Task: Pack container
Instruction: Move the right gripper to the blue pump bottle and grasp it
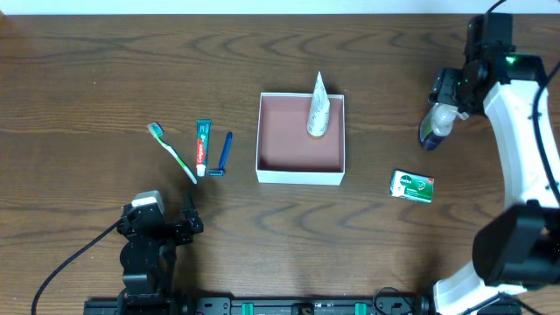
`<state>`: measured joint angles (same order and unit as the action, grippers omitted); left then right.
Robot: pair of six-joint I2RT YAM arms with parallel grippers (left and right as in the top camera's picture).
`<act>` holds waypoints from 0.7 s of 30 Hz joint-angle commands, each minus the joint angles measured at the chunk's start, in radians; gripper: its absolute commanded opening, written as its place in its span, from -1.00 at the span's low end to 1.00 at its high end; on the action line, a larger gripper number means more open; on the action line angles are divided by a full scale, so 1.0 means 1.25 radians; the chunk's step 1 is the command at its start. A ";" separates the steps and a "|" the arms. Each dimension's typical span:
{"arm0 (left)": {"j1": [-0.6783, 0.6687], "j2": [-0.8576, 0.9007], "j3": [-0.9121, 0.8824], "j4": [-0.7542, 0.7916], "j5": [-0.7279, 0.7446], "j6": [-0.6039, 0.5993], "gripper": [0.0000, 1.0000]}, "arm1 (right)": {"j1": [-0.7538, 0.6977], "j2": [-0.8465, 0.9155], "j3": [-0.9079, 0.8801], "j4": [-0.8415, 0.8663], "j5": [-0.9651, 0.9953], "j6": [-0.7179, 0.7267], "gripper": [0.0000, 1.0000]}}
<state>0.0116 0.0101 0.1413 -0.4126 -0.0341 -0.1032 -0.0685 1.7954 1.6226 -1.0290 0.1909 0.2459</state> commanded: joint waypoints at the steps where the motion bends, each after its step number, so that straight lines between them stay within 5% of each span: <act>1: 0.004 -0.005 -0.016 -0.003 -0.013 0.011 0.96 | -0.007 0.049 0.000 -0.006 -0.007 0.006 0.64; 21: 0.004 -0.005 -0.016 -0.003 -0.013 0.011 0.96 | -0.008 0.089 -0.001 -0.022 -0.061 0.007 0.10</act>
<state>0.0116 0.0101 0.1413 -0.4126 -0.0341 -0.1032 -0.0689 1.9110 1.6218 -1.0561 0.1234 0.2527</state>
